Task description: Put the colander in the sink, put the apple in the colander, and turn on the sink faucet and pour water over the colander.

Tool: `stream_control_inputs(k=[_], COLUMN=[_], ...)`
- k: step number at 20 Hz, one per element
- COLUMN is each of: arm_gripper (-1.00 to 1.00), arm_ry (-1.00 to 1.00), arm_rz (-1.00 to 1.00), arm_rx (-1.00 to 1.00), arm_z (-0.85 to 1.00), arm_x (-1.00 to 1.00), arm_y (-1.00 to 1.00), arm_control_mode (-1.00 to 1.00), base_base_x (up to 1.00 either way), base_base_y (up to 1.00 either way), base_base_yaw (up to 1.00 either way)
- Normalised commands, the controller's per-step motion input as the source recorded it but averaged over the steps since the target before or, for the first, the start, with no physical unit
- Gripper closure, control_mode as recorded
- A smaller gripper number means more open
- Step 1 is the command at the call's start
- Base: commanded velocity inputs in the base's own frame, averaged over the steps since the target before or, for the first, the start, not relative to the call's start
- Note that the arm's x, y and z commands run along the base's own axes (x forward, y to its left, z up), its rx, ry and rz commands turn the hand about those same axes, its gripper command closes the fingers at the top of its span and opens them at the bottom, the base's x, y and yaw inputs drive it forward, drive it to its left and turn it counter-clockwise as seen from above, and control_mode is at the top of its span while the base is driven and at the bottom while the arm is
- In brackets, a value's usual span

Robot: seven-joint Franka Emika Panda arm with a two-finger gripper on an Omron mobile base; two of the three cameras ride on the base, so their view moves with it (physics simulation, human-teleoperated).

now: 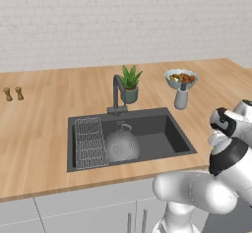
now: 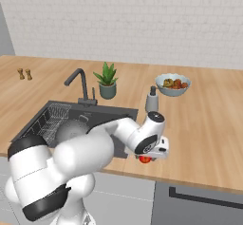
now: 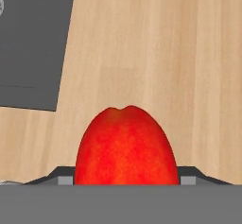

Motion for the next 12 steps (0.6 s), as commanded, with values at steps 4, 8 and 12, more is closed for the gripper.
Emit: stream_control_inputs(k=[4,8,12], arm_gripper=[1.0,1.0,1.0], arm_ry=[0.0,0.0,0.0], arm_rz=[0.0,0.0,0.0], arm_rx=[0.01,0.08,0.08], arm_z=[0.49,0.29,0.13], arm_x=[-0.01,-0.01,0.02], arm_y=[0.57,0.49,0.7], arm_control_mode=[-1.0,-1.0,-1.0], base_base_x=[0.0,0.0,0.0], base_base_y=[0.0,0.0,0.0], base_base_yaw=[0.0,0.0,0.0])
